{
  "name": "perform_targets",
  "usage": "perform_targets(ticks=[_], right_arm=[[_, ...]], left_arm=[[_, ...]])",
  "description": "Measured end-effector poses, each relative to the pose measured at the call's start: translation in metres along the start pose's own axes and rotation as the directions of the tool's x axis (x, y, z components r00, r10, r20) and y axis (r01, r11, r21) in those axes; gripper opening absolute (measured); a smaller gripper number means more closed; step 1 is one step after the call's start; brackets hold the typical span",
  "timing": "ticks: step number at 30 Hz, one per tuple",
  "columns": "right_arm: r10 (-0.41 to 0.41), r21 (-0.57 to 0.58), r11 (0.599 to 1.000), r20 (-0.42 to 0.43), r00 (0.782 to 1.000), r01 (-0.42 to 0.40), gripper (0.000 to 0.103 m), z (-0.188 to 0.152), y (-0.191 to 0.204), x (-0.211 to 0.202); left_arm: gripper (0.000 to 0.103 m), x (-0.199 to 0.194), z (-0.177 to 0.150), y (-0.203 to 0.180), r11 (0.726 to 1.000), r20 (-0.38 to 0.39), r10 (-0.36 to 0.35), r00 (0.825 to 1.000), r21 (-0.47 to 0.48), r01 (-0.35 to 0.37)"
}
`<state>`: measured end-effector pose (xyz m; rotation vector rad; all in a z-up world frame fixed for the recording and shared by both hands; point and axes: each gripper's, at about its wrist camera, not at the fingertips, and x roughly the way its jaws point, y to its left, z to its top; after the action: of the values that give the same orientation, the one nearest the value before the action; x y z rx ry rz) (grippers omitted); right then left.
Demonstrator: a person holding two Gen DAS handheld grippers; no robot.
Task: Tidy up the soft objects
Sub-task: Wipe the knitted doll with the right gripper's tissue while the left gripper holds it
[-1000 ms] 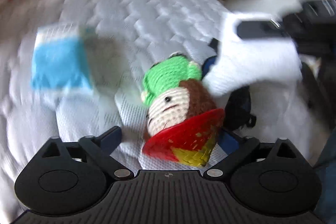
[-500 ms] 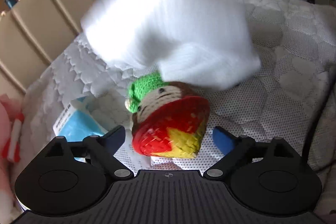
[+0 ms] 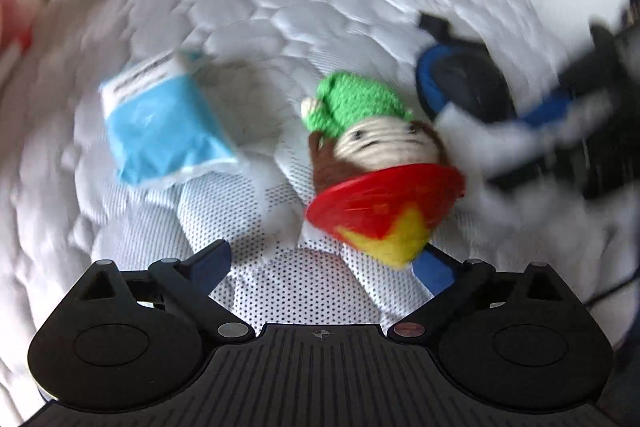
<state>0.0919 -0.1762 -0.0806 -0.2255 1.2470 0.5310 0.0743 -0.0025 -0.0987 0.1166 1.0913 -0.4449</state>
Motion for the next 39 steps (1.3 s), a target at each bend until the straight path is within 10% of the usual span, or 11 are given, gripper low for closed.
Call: perform_targets(ticks=[6, 11, 15, 18, 23, 30, 39], right_arm=[[-0.096, -0.340, 0.935, 0.043, 0.994, 0.105, 0.052, -0.013, 0.043, 0.037], [-0.263, -0.477, 0.822, 0.165, 0.950, 0.311, 0.087, -0.026, 0.055, 0.041], [-0.123, -0.329, 0.933, 0.086, 0.989, 0.145, 0.068, -0.014, 0.027, 0.040], [-0.083, -0.262, 0.960, 0.091, 0.992, 0.104, 0.009, -0.009, 0.021, 0.033], [-0.056, -0.086, 0.993, 0.219, 0.974, 0.076, 0.009, 0.001, -0.003, 0.001], [0.337, 0.229, 0.863, 0.401, 0.852, -0.450, 0.009, 0.025, -0.038, -0.016], [0.135, 0.294, 0.930, 0.282, 0.950, -0.220, 0.010, 0.023, -0.052, 0.010]], left_arm=[[0.101, 0.001, 0.006, 0.035, 0.946, 0.022, -0.179, 0.984, -0.269, 0.178], [0.102, -0.002, 0.008, 0.030, 0.963, 0.032, -0.137, 0.990, -0.228, 0.141], [0.102, -0.002, 0.008, 0.017, 0.983, 0.035, -0.091, 0.995, -0.156, 0.095], [0.102, 0.001, 0.006, 0.005, 0.995, 0.021, -0.038, 0.999, -0.087, 0.040], [0.102, 0.008, 0.002, -0.006, 1.000, -0.013, -0.009, 1.000, -0.019, 0.009], [0.102, 0.012, 0.002, -0.009, 0.996, -0.016, -0.079, 0.997, -0.035, 0.078], [0.102, 0.010, 0.003, 0.015, 0.947, 0.086, -0.207, 0.974, -0.234, 0.222]])
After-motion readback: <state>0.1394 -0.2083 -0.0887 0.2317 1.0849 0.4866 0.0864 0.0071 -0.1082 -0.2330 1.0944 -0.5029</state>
